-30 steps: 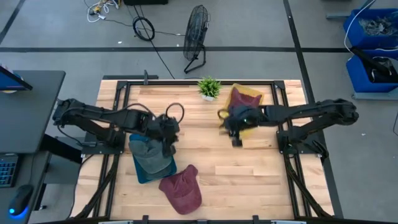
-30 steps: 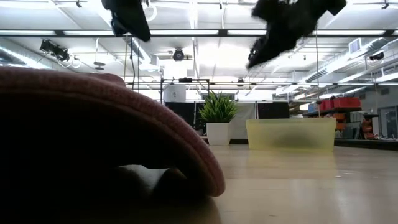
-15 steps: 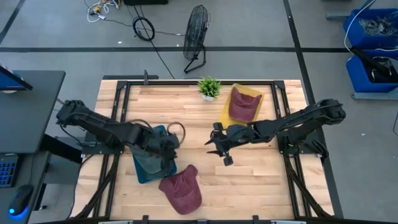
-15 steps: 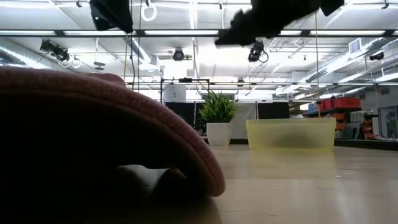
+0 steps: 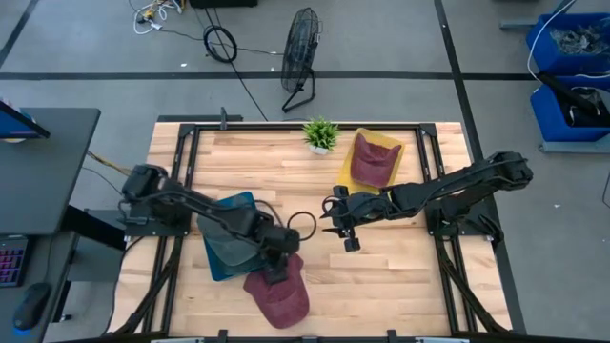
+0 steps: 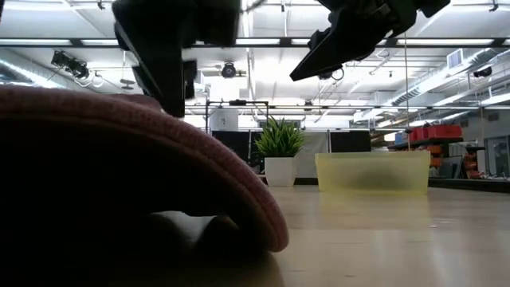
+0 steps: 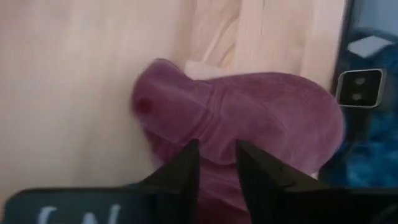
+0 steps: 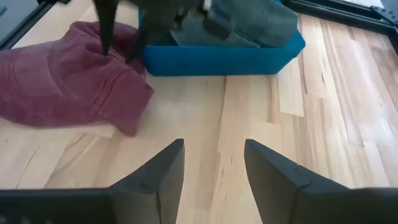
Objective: Pick & Place hat
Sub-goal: Put the red cap into the yellow bin
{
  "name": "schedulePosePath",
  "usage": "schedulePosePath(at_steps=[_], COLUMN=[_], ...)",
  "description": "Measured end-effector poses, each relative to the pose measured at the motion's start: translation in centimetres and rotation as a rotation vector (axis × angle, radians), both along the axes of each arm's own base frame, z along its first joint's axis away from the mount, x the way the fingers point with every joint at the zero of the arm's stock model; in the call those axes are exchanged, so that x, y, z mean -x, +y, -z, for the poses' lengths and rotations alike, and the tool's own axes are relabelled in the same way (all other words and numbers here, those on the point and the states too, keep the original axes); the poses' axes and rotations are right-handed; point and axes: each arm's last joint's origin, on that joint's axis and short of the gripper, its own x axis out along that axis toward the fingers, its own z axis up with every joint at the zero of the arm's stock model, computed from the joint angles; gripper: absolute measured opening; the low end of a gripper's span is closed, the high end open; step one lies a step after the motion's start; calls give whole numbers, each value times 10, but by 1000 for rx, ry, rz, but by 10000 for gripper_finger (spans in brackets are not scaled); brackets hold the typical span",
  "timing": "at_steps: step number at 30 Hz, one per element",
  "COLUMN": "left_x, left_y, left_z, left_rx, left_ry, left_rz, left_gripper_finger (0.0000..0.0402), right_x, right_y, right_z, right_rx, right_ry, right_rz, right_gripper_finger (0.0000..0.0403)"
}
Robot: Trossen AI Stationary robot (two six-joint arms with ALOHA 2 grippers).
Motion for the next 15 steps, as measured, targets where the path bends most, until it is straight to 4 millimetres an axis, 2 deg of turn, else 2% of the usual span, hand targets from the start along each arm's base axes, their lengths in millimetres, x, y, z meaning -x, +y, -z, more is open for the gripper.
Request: schedulePosePath(at_steps=[4, 9, 12, 15], left_x=[-10, -13, -16, -17], left_y=[7, 7, 6, 6], left_z=[18, 35, 36, 36], left_rx=[92, 99, 108, 101], left_ry=[88, 150, 126, 113], left_rz=[-71, -106, -98, -76], left_gripper_finger=[154, 202, 208, 182], right_x=[1, 3, 3, 3], right_y=[0, -1, -1, -1], right_z=[2, 4, 4, 4], right_rx=[4, 9, 11, 11], right_ry=[21, 49, 57, 57], right_rz=[0, 0, 0, -1], right_gripper_finger=[174, 174, 174, 174])
